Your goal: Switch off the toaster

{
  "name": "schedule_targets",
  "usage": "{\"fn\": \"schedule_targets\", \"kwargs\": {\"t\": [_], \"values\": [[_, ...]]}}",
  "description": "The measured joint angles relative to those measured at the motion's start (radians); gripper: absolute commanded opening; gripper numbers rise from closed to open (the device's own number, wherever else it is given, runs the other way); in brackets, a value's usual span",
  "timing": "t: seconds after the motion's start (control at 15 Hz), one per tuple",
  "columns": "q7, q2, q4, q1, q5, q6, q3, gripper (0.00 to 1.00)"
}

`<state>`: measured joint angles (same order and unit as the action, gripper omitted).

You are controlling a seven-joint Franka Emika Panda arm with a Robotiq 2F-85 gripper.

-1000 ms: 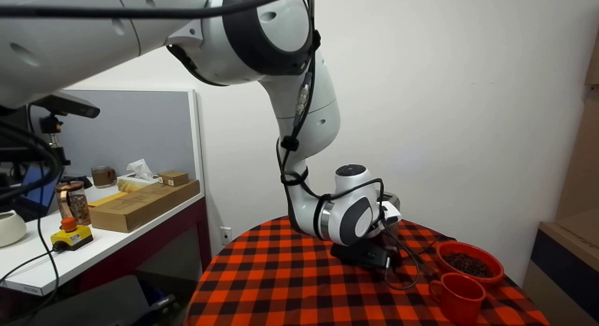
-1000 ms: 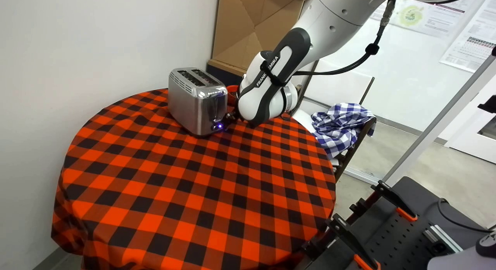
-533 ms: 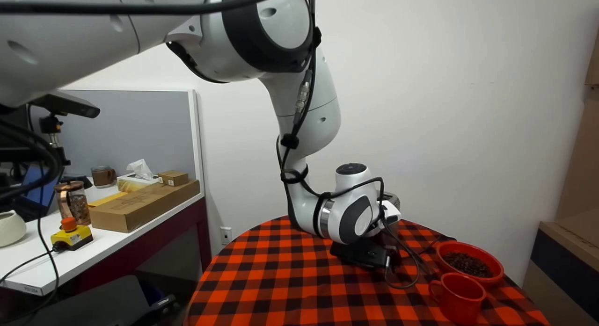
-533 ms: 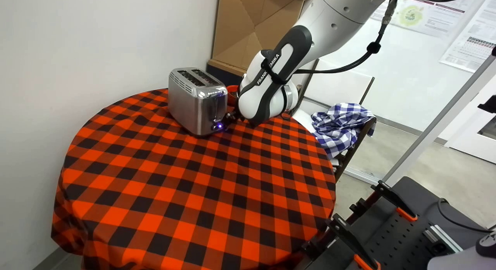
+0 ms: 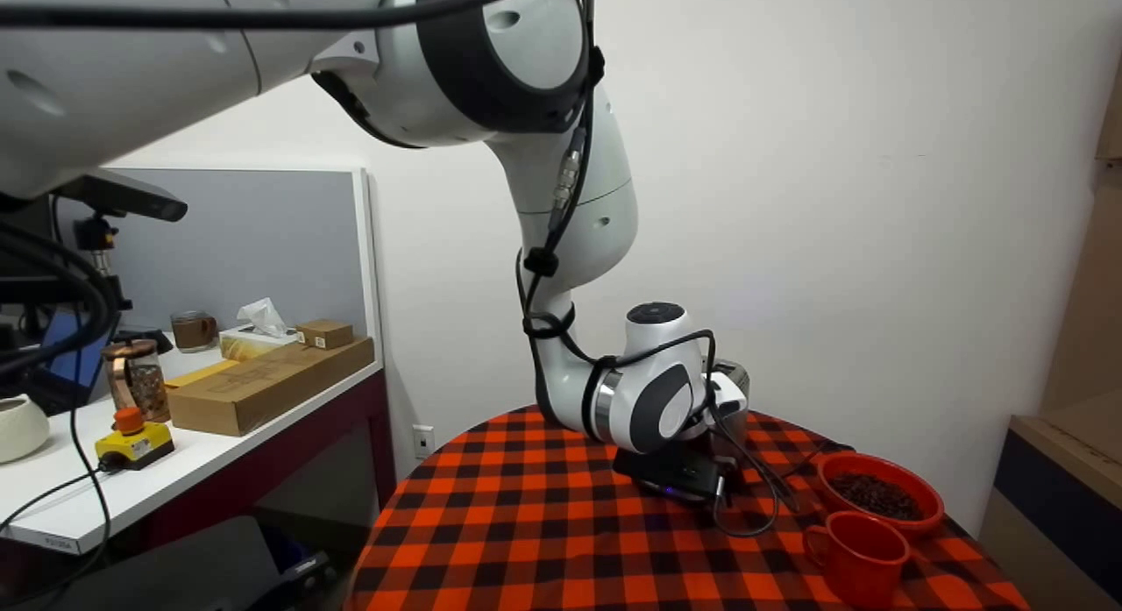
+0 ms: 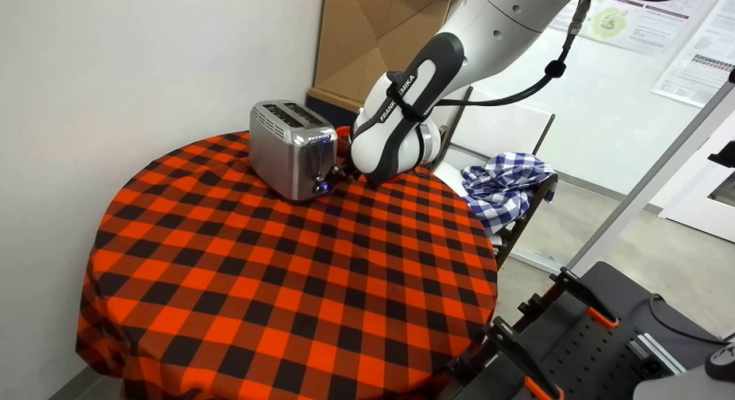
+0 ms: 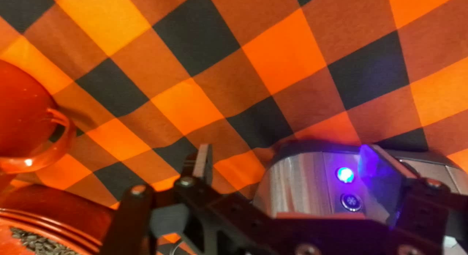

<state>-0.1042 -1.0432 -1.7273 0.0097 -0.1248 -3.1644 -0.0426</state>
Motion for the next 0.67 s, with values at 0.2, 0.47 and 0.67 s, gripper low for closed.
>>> {"fn": "schedule_targets", "kwargs": {"t": [0.2, 0.47, 0.67], "values": [[0.000, 0.000, 0.000, -0.005, 0.000, 0.002, 0.000, 1.00], [0.000, 0.000, 0.000, -0.010, 0.000, 0.005, 0.000, 1.00], [0.000, 0.000, 0.000, -0.010, 0.000, 0.005, 0.000, 1.00]]}}
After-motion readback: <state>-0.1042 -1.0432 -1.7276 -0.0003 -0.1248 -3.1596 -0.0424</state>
